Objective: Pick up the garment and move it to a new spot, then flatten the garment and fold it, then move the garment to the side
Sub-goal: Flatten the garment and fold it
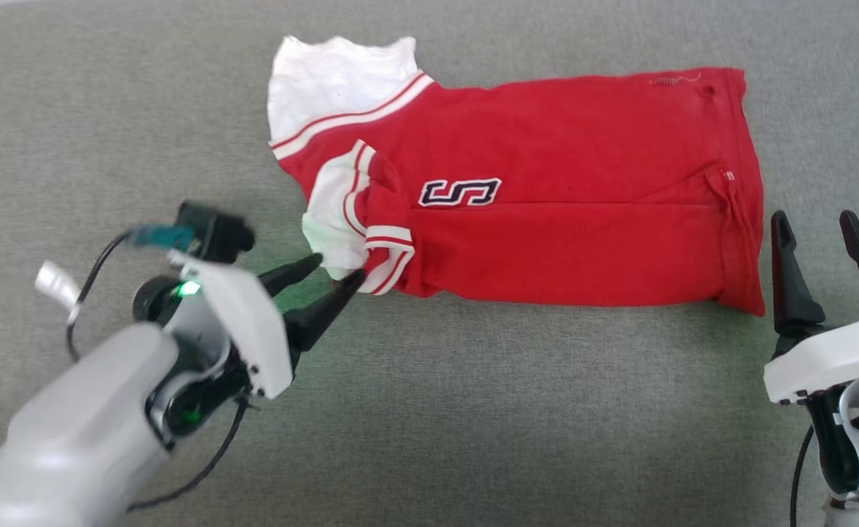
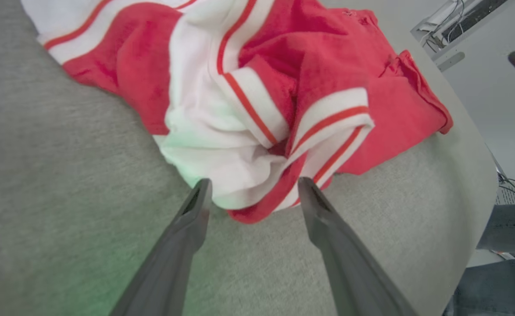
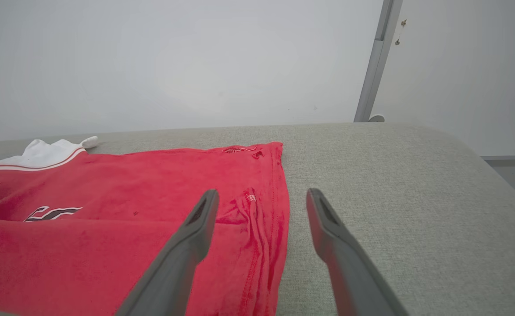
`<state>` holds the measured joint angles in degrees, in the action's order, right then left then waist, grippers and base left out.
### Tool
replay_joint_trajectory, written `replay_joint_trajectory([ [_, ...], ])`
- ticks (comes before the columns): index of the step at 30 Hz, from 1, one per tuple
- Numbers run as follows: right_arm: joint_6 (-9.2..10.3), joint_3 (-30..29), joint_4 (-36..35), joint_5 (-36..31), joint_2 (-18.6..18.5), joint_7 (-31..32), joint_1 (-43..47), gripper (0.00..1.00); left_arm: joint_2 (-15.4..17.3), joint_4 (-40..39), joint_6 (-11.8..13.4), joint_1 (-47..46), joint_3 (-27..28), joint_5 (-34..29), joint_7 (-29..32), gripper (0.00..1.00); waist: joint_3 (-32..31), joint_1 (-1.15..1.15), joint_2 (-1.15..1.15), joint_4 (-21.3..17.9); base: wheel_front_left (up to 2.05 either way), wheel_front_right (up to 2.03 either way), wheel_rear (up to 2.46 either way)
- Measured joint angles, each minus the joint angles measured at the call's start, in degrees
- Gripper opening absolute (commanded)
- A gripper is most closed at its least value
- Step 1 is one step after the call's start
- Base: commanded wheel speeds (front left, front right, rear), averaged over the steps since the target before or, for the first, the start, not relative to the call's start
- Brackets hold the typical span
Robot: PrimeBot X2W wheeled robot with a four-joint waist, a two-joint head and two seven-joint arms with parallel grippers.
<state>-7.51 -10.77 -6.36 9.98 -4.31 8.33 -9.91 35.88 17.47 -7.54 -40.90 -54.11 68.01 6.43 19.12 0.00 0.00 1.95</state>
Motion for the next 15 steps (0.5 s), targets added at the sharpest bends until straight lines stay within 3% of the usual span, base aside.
replay_joint_trajectory([
  [6,0.0,0.14,-1.4,-1.05,0.45,0.98,-1.1,1.0,-1.67,2.21,0.0,-6.73,-4.2,2.18,7.3,1.0,2.63,0.0,0.0,-1.13,0.0,0.0,0.0],
  [13,0.0,2.12,-2.3,-2.05,0.82,2.31,-2.65,1.0,-2.59,7.2,-0.12,-11.84,-8.53,1.54,9.88,1.0,5.25,0.0,0.0,-2.36,0.0,0.0,0.0],
  [14,0.0,2.52,-2.32,-2.21,0.85,2.7,-2.94,1.0,-2.57,7.23,-0.12,-12.08,-8.94,1.82,9.85,0.59,5.49,0.0,0.0,-2.58,0.0,0.0,0.0],
  [15,0.0,2.93,-2.33,-2.47,0.86,3.31,-3.18,1.0,-2.52,7.17,-0.12,-12.39,-9.31,2.41,9.81,0.27,5.73,0.0,0.0,-2.76,0.0,0.0,0.0],
])
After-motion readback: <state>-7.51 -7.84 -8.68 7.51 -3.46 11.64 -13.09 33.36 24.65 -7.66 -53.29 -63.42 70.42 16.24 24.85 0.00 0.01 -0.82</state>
